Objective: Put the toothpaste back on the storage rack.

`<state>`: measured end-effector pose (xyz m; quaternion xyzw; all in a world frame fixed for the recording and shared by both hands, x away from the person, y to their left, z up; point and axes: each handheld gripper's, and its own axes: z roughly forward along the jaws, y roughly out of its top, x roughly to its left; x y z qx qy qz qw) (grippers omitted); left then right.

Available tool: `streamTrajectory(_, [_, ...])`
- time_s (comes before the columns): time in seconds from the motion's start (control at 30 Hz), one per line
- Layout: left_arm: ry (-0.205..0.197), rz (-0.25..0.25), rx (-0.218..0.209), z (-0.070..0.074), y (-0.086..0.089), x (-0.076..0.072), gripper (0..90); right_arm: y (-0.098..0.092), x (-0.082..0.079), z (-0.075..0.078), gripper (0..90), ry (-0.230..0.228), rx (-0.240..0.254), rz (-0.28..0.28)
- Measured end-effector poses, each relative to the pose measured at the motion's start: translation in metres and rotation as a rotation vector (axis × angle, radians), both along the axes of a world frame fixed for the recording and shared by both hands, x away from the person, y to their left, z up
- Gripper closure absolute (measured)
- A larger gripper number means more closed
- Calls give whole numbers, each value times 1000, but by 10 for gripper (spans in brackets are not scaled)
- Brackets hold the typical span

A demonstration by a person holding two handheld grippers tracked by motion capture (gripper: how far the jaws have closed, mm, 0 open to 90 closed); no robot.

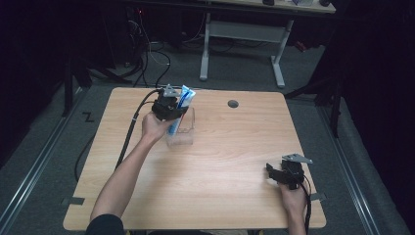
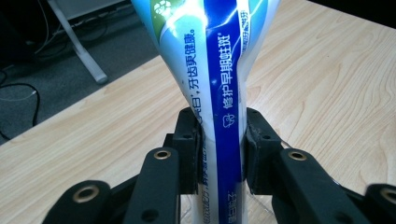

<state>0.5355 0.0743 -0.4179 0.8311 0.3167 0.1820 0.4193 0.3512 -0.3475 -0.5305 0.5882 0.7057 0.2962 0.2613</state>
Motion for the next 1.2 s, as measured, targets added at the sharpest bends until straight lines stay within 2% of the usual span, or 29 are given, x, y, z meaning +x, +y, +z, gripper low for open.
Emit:
streamTrajectory(0.23, [20,-8,16,-5,-2,0,704,0,0,0,311,0,0,0])
streamTrajectory(0.43, [53,-10,-5,-10,-1,-1,704,0,0,0,311,0,1,0])
streamTrajectory(0.53, [65,-13,5,-13,-1,-1,703,0,0,0,311,1,1,-1])
streamTrajectory(0.97, [75,-2,-9,-17,-3,-1,698,0,0,0,311,1,1,-1])
streamTrajectory(1.2, [86,0,14,-20,-9,1,692,0,0,0,311,1,2,-1])
